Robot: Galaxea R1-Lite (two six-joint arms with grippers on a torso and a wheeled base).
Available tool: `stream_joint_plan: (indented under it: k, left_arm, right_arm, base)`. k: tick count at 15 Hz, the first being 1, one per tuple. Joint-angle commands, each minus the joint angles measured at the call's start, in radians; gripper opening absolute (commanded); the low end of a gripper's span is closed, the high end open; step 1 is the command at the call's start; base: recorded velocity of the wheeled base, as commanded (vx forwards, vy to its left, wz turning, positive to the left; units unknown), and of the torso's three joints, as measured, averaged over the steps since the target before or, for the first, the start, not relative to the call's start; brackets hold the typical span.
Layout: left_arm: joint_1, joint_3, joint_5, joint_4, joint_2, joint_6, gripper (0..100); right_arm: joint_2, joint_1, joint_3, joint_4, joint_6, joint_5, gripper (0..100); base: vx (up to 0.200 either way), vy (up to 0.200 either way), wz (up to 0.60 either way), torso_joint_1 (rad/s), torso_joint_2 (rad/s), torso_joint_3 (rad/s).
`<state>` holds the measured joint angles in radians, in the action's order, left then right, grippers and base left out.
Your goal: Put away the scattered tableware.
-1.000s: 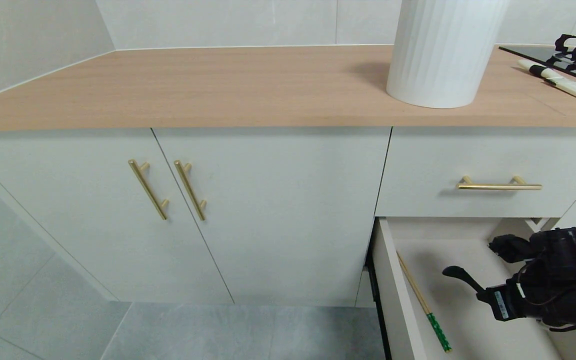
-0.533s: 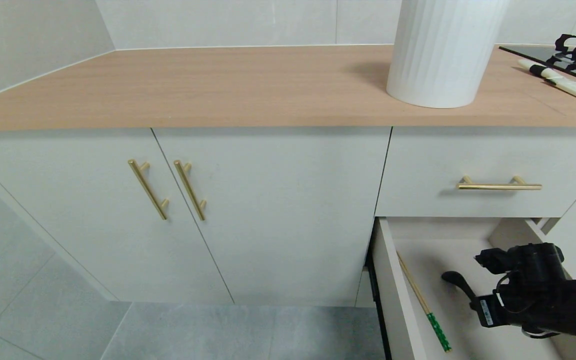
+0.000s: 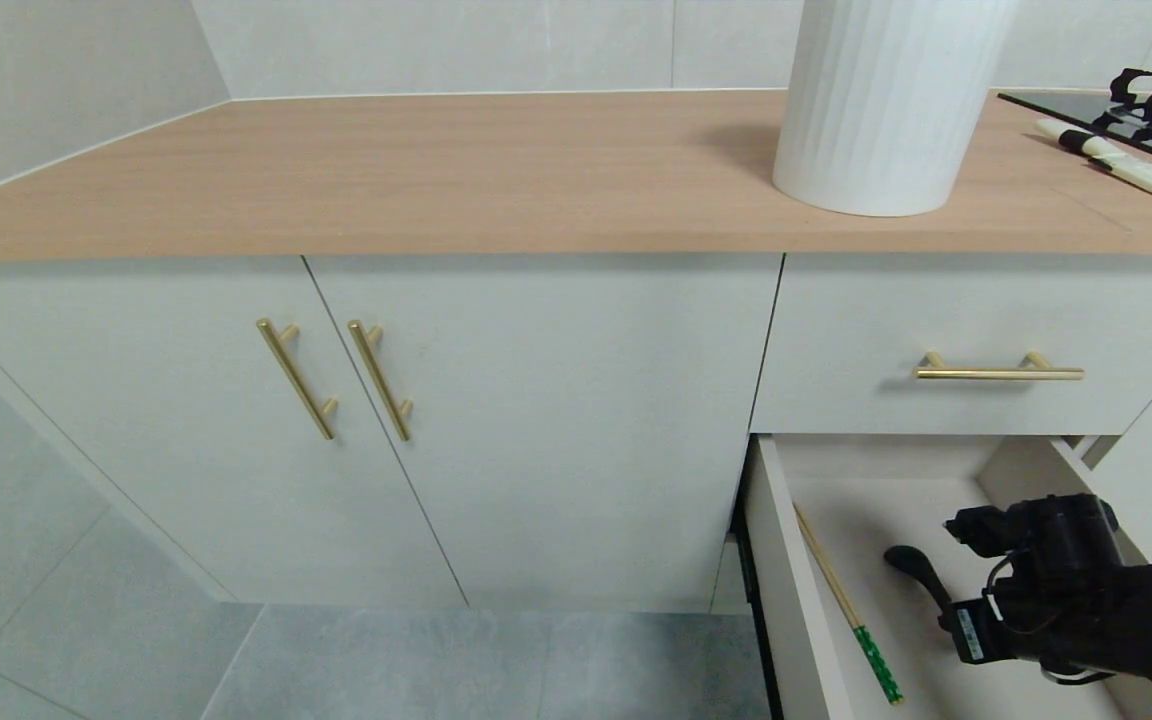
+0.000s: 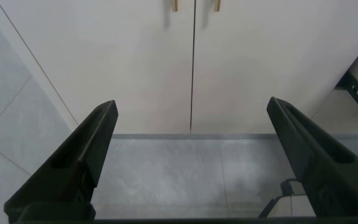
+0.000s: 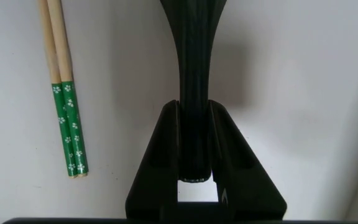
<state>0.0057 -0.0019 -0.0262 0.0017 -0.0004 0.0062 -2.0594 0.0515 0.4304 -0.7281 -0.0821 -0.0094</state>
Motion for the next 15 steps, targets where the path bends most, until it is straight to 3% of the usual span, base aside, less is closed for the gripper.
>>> stream_joint_plan:
  k: [1, 2, 8, 11, 13, 15]
  left_arm:
    - [0.000, -0.001, 0.000, 0.000, 0.000, 0.000, 100]
    - [0.000, 0.000, 0.000, 0.000, 0.000, 0.000, 100]
    - [0.000, 0.000, 0.000, 0.000, 0.000, 0.000, 100]
    - [0.000, 0.000, 0.000, 0.000, 0.000, 0.000, 100]
    - [0.000, -0.001, 0.002, 0.000, 0.000, 0.000, 100]
    - [0.000, -0.001, 0.000, 0.000, 0.000, 0.000, 100]
  right_arm:
    - [0.002, 0.001, -0.001, -0.001, -0.001, -0.001, 0]
    - [0.004, 0.001, -0.001, -0.001, -0.001, -0.004, 100]
    - [0.042, 0.001, -0.053, -0.111, -0.004, -0.006, 100]
    - [0.243, 0.001, -0.098, -0.113, -0.004, -0.011, 100]
    - [0.378, 0.001, -0.099, -0.048, -0.004, -0.012, 100]
    - [0.582, 0.001, -0.094, 0.141, 0.005, -0.009, 100]
  base:
    - [0.000, 0.000, 0.00, 0.000, 0.00, 0.000]
    - [0.000, 0.000, 0.00, 0.000, 0.00, 0.000]
    - [0.000, 0.000, 0.00, 0.000, 0.00, 0.000]
    - [0.000, 0.000, 0.00, 0.000, 0.00, 0.000]
    - [0.000, 0.000, 0.00, 0.000, 0.00, 0.000]
    - [0.000, 0.000, 0.00, 0.000, 0.00, 0.000]
